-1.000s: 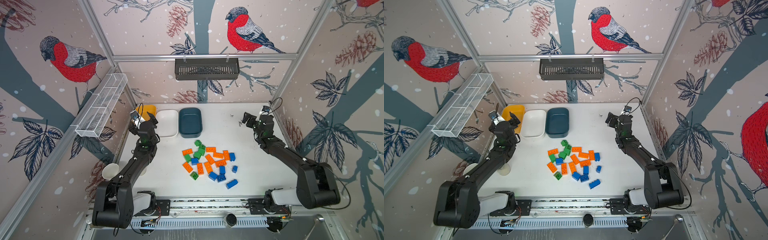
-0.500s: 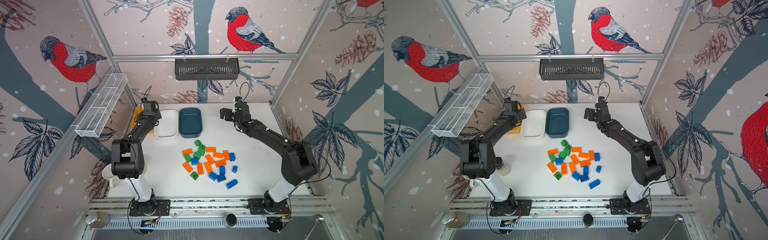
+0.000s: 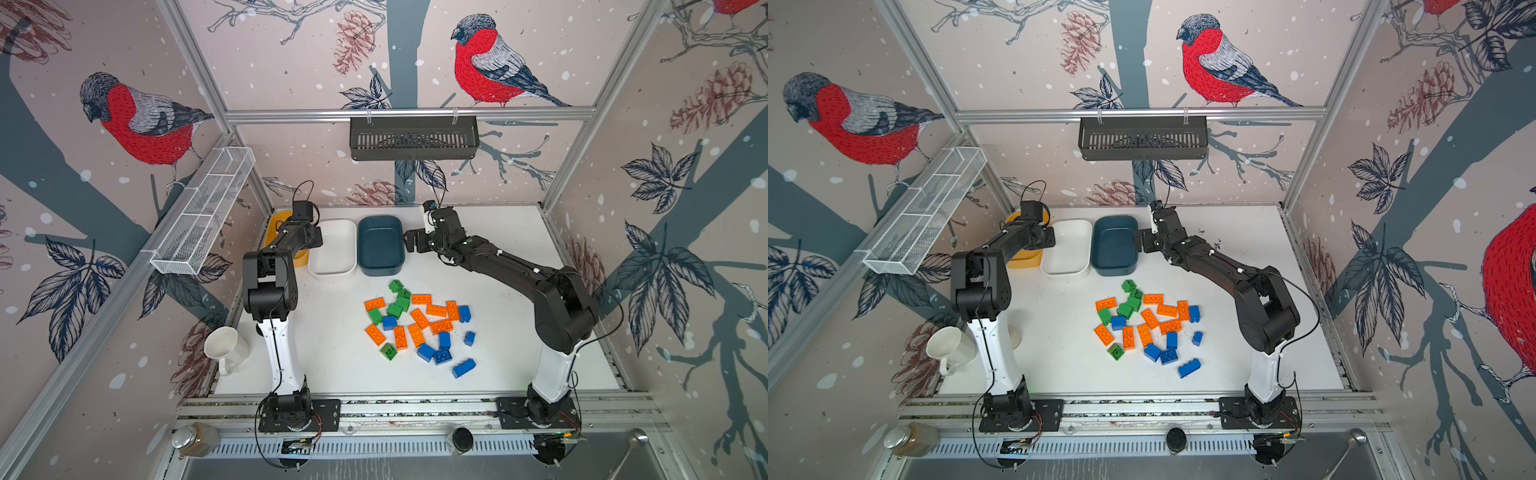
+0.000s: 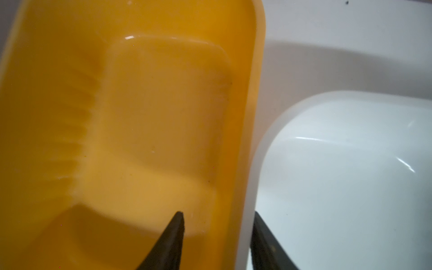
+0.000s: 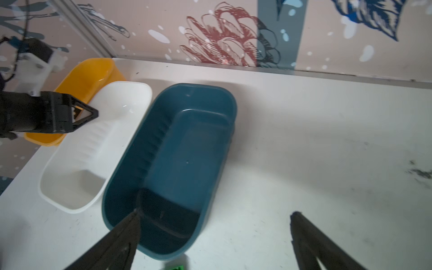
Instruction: Sort the legos into containers by color
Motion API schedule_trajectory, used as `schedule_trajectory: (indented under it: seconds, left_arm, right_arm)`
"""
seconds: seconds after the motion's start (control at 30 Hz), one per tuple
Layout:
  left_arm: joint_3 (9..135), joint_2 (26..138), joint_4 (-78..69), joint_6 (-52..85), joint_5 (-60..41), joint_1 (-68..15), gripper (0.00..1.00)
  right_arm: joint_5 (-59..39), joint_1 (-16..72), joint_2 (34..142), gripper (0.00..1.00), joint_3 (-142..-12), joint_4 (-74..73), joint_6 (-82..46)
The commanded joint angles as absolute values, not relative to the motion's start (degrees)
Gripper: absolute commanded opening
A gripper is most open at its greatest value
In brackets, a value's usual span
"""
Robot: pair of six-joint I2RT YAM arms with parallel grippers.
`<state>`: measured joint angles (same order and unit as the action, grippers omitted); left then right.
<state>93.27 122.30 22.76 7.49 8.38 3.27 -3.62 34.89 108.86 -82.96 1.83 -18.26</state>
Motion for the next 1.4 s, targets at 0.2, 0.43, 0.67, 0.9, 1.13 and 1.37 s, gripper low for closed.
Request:
schedule_trajectory:
  seconds: [0.2, 0.43, 0.67, 0.9, 1.13, 1.37]
  left_arm:
    - [90.46, 120.82, 24.62, 10.10, 1.61, 0.98, 0.21]
    - [89.84, 120.02, 25.14, 13.73, 4.01, -5.46, 0.17]
    - [89.65, 119.97, 24.33, 19.35, 4.62, -11.75, 0.17]
    - [93.11, 122.43, 24.11, 25.31, 5.26, -17.65, 0.17]
    - [100.83, 127.67, 25.71, 28.79, 7.13, -22.27, 0.18]
    - [112.07, 135.24, 28.92, 27.32, 6.18, -22.94, 0.22]
  right_arm:
    - [-18.28, 37.68, 119.60, 1.00, -93.02, -0.62, -25.41]
    - [-16.98, 37.22, 124.92, 1.00, -96.98, 2.19, -27.75]
    - [-16.70, 33.54, 124.23, 1.00, -93.63, 4.59, -29.25]
    - [-16.35, 29.82, 118.91, 1.00, -85.64, 3.77, -28.48]
    - [-16.17, 26.30, 113.24, 1.00, -79.03, 4.09, -27.46]
    - [-16.27, 25.79, 110.59, 1.00, -75.35, 4.89, -26.55]
